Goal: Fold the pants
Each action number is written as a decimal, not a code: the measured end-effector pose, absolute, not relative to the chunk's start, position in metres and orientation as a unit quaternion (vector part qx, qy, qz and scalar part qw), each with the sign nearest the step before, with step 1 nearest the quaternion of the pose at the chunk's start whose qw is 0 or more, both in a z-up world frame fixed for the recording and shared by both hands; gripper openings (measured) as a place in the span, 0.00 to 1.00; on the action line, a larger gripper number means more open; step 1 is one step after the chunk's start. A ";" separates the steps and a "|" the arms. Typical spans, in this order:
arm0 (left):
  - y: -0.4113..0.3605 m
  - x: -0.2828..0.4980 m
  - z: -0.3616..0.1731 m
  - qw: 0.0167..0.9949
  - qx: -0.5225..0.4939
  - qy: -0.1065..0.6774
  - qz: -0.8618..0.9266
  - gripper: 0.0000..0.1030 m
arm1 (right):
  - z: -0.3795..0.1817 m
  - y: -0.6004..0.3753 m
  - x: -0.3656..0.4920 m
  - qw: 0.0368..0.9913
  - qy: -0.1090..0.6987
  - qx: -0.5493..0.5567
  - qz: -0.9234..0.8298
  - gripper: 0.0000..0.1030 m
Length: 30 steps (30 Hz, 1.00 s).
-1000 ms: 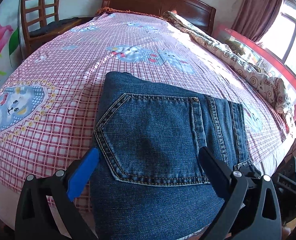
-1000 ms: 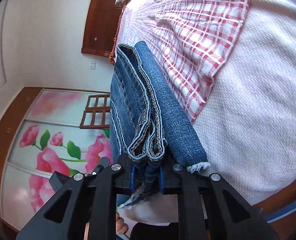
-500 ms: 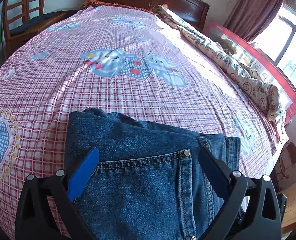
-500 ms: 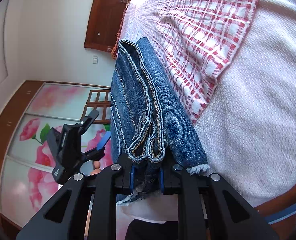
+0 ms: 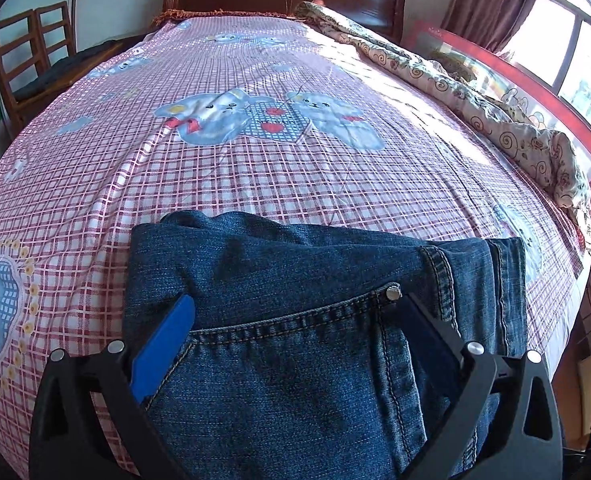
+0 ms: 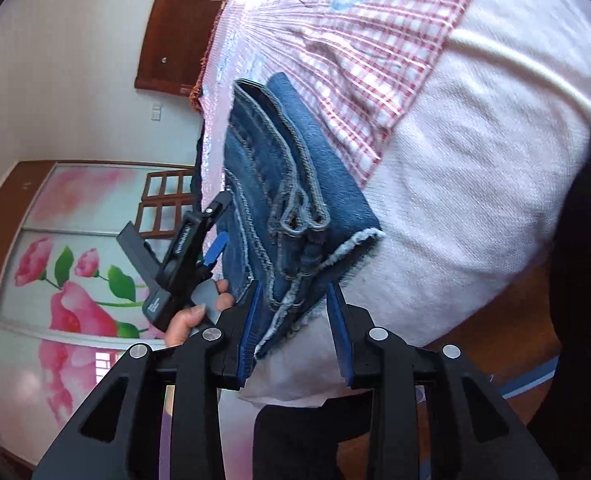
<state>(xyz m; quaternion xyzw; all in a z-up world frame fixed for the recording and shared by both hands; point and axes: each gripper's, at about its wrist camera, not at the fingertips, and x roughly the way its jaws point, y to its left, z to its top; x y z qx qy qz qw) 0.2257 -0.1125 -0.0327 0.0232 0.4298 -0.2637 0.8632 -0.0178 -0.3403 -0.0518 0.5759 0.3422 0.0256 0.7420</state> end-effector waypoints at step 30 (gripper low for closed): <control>-0.011 0.165 -0.016 0.853 -0.115 0.456 -0.227 0.98 | -0.030 -0.369 0.034 0.789 0.369 0.490 0.045 0.55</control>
